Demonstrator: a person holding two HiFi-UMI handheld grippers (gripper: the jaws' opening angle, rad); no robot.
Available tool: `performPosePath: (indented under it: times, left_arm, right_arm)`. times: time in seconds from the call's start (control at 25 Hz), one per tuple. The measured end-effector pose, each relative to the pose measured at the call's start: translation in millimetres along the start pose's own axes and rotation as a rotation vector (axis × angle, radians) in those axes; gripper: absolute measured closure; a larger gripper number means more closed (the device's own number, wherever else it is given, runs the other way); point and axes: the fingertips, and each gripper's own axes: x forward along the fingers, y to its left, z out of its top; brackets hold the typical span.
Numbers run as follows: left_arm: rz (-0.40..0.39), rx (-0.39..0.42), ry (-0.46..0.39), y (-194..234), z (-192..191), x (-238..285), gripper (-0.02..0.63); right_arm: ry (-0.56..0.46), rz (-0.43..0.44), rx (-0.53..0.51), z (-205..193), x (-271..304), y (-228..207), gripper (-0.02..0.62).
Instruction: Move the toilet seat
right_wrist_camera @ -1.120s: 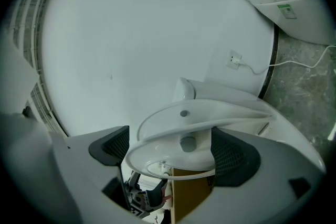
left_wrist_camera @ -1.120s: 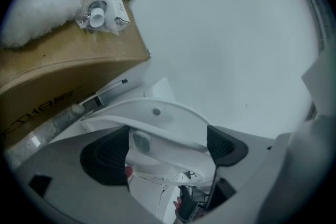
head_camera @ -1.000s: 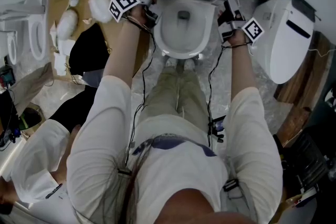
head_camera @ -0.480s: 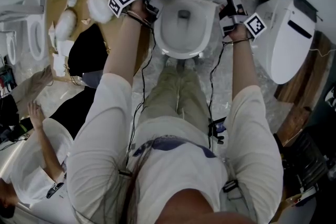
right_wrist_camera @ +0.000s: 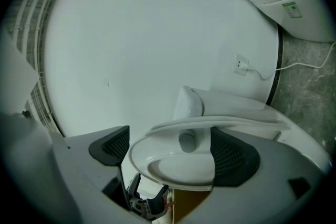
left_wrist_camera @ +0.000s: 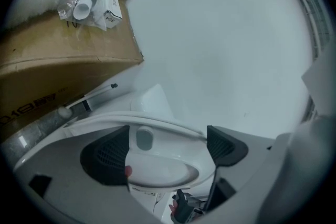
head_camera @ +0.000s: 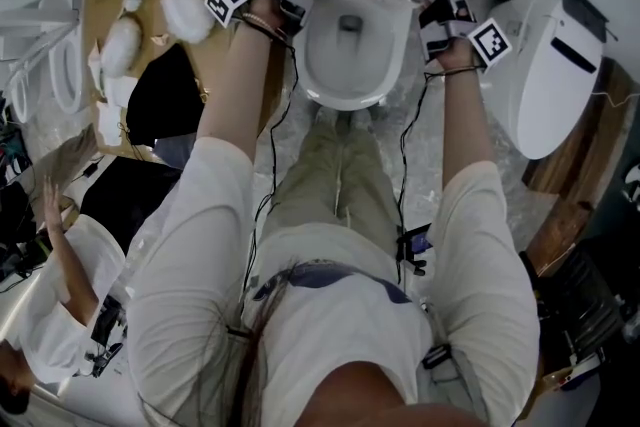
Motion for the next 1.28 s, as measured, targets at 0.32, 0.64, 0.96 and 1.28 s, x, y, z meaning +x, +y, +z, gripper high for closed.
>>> performPosePath:
  times: [0.32,0.64,0.96,1.28]
  left_arm:
    - [-0.029,0.002,-0.02,2,1,-1,0.166]
    - [-0.031,0.035,-0.002,5,0,-9,0.166]
    - [-0.048,0.071,0.001,-7,2,-30,0.166]
    - [-0.108,0.189,-0.002,-55,6,-69,0.166]
  right_arm:
    - [-0.052,0.016,0.021,2,-2,-4,0.109]
    - [-0.037,0.02,-0.011,-1,-5,1,0.11]
    - [-0.107,0.003,-0.019,8,-18,11,0.11]
    - [-0.144,0.034,-0.078,8,-53,55,0.112]
